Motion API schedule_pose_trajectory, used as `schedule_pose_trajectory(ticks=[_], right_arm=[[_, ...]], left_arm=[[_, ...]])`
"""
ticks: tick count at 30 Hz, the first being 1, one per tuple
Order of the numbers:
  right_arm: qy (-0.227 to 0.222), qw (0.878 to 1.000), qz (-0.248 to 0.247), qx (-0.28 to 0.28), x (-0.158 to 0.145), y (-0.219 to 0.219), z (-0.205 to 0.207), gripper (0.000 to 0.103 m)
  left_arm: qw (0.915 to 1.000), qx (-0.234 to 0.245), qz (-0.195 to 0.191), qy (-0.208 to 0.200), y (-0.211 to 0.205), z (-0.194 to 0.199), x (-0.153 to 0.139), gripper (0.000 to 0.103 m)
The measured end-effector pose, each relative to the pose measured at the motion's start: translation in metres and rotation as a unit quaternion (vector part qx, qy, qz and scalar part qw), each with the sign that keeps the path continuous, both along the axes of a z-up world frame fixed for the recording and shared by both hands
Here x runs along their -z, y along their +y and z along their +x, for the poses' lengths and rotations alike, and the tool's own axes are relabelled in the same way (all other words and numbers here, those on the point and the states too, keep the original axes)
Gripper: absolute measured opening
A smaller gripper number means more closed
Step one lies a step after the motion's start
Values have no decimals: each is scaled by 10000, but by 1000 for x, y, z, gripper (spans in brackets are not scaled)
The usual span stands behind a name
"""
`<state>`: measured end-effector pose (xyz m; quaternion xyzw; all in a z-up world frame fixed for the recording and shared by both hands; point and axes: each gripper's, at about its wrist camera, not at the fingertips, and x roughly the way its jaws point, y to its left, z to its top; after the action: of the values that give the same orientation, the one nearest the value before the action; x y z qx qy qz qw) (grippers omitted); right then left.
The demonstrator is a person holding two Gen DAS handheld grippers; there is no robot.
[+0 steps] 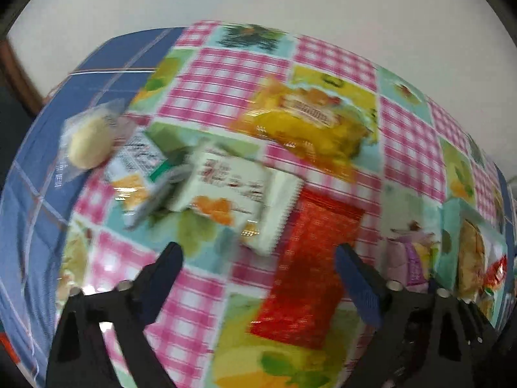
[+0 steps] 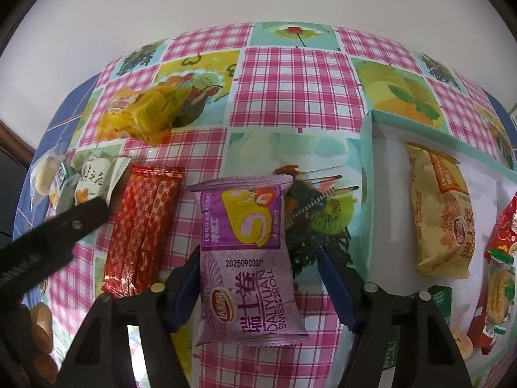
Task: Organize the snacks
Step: 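Grasp the red wrapper with the left tool while the right grasps the purple roll pack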
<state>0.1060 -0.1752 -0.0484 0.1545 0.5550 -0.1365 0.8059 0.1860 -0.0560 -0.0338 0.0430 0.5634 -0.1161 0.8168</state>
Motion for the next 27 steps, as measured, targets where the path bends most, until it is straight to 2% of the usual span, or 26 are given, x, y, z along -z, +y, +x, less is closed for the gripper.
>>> schedule_pose_trajectory(ticks=[7, 9, 12, 14, 19, 22, 27], right_arm=[[-31, 9999, -74, -133, -2, 2, -5, 71], [-27, 9998, -75, -162, -1, 3, -3, 71], [-27, 9998, -61, -200, -2, 2, -5, 70], [-36, 9998, -28, -200, -2, 2, -6, 70], [-80, 9998, 141, -129, -3, 0, -10, 68], [-74, 9997, 212, -90, -3, 0, -14, 66], [-66, 9993, 363, -38, -5, -1, -23, 50]], left_arm=[[9983, 293, -384, 331, -23, 4, 17, 81], [9987, 305, -259, 302, -28, 3, 21, 81], [9993, 259, 243, 130, -32, 3, 24, 79], [9991, 171, 367, 83, -29, 4, 26, 78], [9993, 30, 382, 26, -18, 7, 23, 62], [9994, 110, 331, 53, -17, 5, 22, 57], [9997, 117, 162, 160, -16, -2, 19, 49]])
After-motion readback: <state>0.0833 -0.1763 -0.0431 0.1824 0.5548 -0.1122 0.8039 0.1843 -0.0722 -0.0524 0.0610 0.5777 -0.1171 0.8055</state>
